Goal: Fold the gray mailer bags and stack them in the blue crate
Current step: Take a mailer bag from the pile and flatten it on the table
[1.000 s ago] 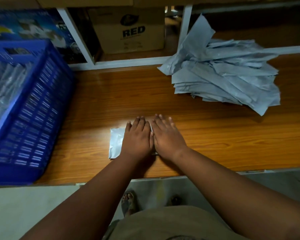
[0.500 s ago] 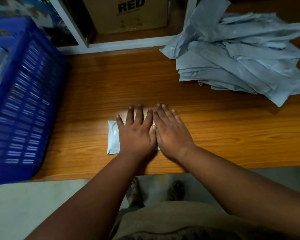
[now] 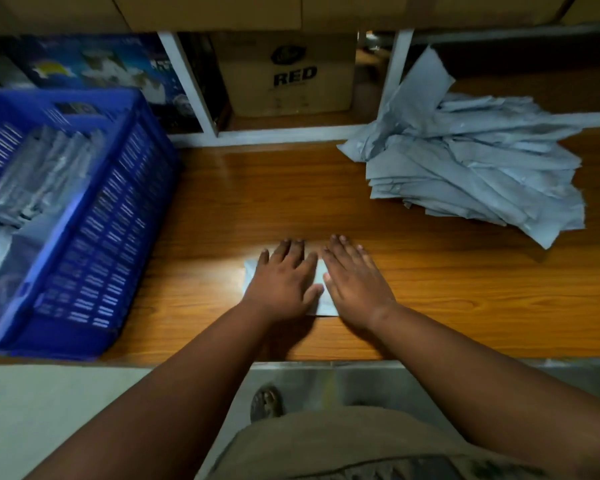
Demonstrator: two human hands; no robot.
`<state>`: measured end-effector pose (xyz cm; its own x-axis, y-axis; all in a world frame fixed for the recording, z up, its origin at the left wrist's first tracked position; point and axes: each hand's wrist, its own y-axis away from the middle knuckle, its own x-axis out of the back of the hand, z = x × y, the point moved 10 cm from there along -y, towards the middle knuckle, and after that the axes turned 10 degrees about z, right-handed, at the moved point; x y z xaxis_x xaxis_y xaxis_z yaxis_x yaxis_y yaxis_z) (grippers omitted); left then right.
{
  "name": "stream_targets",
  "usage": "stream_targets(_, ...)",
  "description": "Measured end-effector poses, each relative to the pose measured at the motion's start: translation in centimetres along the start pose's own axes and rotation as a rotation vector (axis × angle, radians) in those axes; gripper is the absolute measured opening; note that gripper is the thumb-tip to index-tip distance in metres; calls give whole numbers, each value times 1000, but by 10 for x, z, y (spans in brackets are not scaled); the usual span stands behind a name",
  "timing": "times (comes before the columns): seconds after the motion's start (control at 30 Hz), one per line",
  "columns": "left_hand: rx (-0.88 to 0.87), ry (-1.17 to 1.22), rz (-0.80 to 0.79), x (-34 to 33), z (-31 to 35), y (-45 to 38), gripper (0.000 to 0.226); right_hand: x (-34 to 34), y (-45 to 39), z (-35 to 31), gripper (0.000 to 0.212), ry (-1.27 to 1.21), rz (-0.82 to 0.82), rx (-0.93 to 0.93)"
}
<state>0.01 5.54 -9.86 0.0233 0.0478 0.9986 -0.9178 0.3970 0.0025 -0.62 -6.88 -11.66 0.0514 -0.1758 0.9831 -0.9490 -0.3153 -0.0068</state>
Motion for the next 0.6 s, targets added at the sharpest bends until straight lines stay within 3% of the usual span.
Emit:
stream_targets(0.17,65,-27,-64,25,-52,23,81,10,-5,-12,91,-12,-101,79)
stream_targets(0.33,89,87,-152,44,-64,26,50,34,-24,-55,92,65,-152,221)
stream_targets(0.43,88,119,-173,79,-73,30,23,52,-48,-79,71,3,-196,249)
stream_targets(0.6,176,91,-11,162,-115,45,30,109,-89,-129,20,-144,-190,382)
